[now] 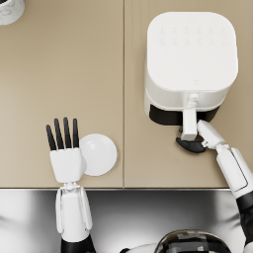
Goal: Pick up the chicken rolls and place it into the air fryer
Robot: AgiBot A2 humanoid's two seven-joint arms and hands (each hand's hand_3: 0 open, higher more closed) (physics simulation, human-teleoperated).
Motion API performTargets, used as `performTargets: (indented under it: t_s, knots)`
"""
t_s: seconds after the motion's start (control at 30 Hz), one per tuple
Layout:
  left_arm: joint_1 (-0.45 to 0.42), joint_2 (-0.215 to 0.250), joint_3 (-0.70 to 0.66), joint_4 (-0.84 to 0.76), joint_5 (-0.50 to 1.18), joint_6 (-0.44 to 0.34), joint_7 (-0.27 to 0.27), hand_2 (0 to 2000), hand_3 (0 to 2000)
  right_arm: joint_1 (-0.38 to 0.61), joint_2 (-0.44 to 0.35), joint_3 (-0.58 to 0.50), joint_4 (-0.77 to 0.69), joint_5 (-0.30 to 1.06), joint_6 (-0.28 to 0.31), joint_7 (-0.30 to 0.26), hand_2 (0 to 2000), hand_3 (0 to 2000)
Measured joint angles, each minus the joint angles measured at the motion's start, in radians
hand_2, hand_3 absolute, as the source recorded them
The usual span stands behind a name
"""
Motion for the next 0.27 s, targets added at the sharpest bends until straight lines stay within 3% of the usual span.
performTargets:
  t_s: [0.27]
  knots:
    - [0.000,0.000,0.000,0.000,0.000,0.000,0.000,0,0,-0.003,-0.002,-0.003,0.001,0.000,-0.008,0.001,2000,2000]
